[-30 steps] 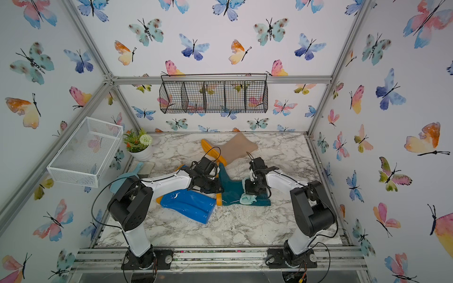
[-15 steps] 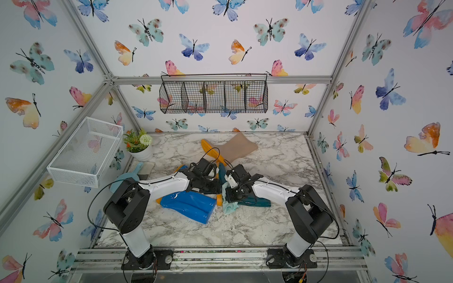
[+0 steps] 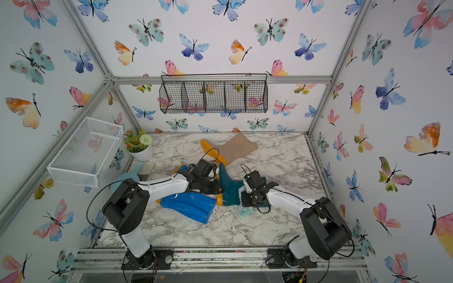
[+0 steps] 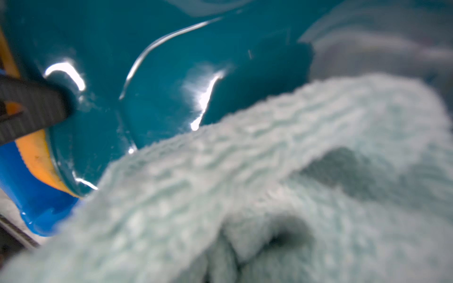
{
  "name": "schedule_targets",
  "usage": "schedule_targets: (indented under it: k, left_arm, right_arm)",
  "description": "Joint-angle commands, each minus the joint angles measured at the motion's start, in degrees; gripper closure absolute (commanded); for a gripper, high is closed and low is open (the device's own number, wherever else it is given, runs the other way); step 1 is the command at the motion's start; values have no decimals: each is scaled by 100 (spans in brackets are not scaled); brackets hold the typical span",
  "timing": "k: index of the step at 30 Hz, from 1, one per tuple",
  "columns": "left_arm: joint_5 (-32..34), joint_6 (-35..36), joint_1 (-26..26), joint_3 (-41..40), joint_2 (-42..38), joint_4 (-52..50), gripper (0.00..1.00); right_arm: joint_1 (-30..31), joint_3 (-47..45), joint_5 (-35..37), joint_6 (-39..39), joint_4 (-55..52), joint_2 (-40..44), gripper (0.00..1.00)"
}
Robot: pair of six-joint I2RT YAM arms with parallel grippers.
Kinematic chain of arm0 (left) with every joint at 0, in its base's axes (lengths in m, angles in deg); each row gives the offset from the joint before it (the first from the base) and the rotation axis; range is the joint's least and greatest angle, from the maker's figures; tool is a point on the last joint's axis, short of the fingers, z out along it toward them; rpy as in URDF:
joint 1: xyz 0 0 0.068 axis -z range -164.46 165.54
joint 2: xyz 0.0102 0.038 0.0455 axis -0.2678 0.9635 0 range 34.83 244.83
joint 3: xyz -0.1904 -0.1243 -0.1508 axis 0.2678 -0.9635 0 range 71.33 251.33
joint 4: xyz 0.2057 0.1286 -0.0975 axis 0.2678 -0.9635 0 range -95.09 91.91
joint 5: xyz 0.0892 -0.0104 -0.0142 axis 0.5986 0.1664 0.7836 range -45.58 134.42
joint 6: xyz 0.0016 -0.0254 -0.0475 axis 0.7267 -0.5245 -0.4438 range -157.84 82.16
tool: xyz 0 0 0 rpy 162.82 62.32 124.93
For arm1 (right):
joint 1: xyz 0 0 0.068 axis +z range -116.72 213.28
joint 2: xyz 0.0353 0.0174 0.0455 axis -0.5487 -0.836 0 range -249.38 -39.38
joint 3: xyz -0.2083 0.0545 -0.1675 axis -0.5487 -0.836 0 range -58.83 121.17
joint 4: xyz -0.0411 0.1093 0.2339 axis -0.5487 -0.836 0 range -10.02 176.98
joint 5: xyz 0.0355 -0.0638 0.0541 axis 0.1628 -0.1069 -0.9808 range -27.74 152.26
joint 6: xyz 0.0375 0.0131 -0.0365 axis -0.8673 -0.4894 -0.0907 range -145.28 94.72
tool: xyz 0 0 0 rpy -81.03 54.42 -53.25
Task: Wipe the rubber boots with a cloth
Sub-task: Wipe the dirt off the rubber boot.
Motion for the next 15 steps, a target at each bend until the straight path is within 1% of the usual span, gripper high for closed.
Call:
schedule_targets:
  k: [1,3,5,6,8,11,15]
  left_arm:
    - [-93,42,55,-181,92,-145,81]
    - [-88,74,55,-166,103,-162,85]
    - [-106,139,55,-116,146,-210,90]
    - [-123,153,55,-100,166,-230,92]
    - [-158,184,55,-60,196,-259,95]
    - [-151,279,55,7,195,-332,97]
    - [-104,373,46,144,251,-417,99]
  right_arm:
    - [867,320,-180,2,336,-314,98]
    - [1154,358,-312,-23,569,-543,98]
    - [1226,249,-362,-169,715,-693,98]
    - [1226,172,-287,-259,688,-696,98]
    - [1190,-11,145,-543,440,-561,98]
    - [836,-250,590,-929,-247,-144,98]
    - [145,-761,809,-1497,-871,434,98]
